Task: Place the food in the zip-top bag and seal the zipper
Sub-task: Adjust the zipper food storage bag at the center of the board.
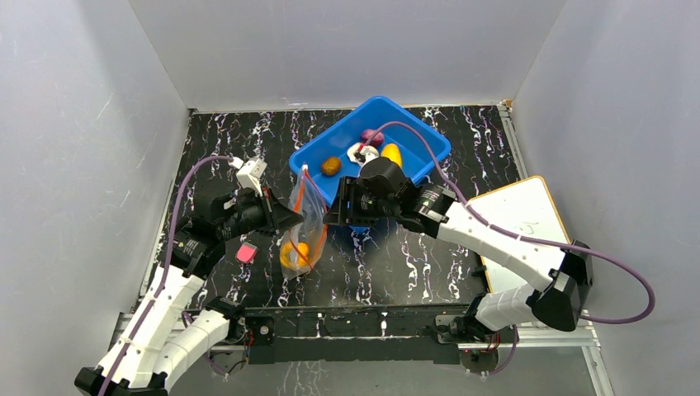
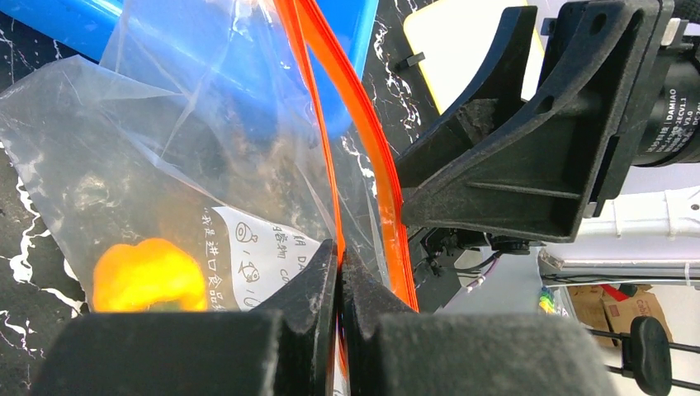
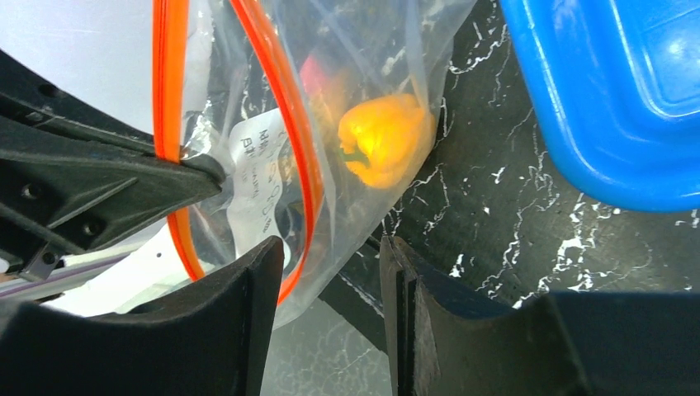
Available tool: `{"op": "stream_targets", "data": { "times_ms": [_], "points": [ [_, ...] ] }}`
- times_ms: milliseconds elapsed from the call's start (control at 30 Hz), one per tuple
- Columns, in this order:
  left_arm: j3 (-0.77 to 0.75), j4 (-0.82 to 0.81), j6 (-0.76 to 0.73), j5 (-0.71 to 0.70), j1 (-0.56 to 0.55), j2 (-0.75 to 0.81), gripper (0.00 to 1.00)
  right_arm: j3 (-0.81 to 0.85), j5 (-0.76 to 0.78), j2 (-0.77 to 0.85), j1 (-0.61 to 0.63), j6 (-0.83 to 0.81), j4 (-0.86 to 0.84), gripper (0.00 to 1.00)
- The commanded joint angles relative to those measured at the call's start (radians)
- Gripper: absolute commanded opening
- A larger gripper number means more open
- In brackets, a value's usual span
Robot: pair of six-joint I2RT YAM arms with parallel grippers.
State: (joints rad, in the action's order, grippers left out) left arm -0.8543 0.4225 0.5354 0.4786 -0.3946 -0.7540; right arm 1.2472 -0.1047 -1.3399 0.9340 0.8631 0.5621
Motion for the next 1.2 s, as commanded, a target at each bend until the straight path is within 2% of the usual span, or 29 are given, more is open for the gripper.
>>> {"op": "stream_targets", "data": {
  "times_ms": [0,133,200,333,367,433,500,600,700,733,800,833,900,967,1067,1167],
  "points": [
    [-0.037,0.008,0.000,0.012,0.000,0.006,0.00,0.078,0.032,-0.033,0.002,-0.053,-0.009,0.45],
    [-0.043,0.004,-0.003,0.014,0.000,-0.006,0.00,0.099,0.053,-0.070,0.003,-0.077,-0.011,0.40],
    [-0.050,0.005,-0.005,0.014,0.000,-0.013,0.00,0.111,0.065,-0.088,0.003,-0.090,-0.016,0.31],
    [-0.082,0.048,-0.031,-0.011,-0.001,-0.024,0.00,0.148,0.120,-0.110,0.003,-0.114,0.010,0.03],
    [-0.104,0.088,-0.053,-0.049,0.000,-0.024,0.00,0.162,0.166,-0.109,0.003,-0.120,0.030,0.00],
    [-0.166,0.186,-0.086,-0.173,0.000,-0.027,0.00,0.168,0.222,-0.091,0.003,-0.127,0.060,0.00],
    [-0.255,0.307,-0.062,-0.403,0.000,-0.044,0.00,0.134,0.269,-0.056,0.002,-0.114,0.047,0.00],
    [-0.364,0.382,-0.069,-0.591,0.000,-0.071,0.00,0.043,0.204,-0.026,0.002,-0.060,-0.051,0.00],
    [-0.388,0.337,-0.096,-0.590,0.001,-0.083,0.00,0.020,0.099,-0.064,0.003,-0.021,-0.090,0.00],
    [-0.371,0.301,-0.121,-0.536,0.000,-0.082,0.00,0.013,0.074,-0.074,0.003,-0.017,-0.114,0.00],
    [-0.287,0.197,-0.144,-0.340,0.000,-0.063,0.00,0.006,0.064,-0.074,0.003,-0.017,-0.145,0.00],
    [-0.248,0.178,-0.144,-0.288,0.001,-0.056,0.00,0.009,0.065,-0.074,0.003,-0.021,-0.150,0.01],
    [-0.201,0.178,-0.136,-0.272,0.000,-0.049,0.00,0.012,0.047,-0.074,0.003,-0.037,-0.163,0.09],
    [-0.151,0.166,-0.132,-0.285,0.001,-0.031,0.00,0.027,-0.019,-0.083,0.002,-0.058,-0.174,0.28],
    [-0.070,0.097,-0.122,-0.249,0.000,0.016,0.00,0.100,-0.037,-0.088,-0.006,-0.159,-0.142,0.51],
    [-0.061,0.103,-0.132,-0.244,0.000,0.034,0.00,0.151,-0.057,-0.096,-0.056,-0.228,-0.123,0.65]
  ]
}}
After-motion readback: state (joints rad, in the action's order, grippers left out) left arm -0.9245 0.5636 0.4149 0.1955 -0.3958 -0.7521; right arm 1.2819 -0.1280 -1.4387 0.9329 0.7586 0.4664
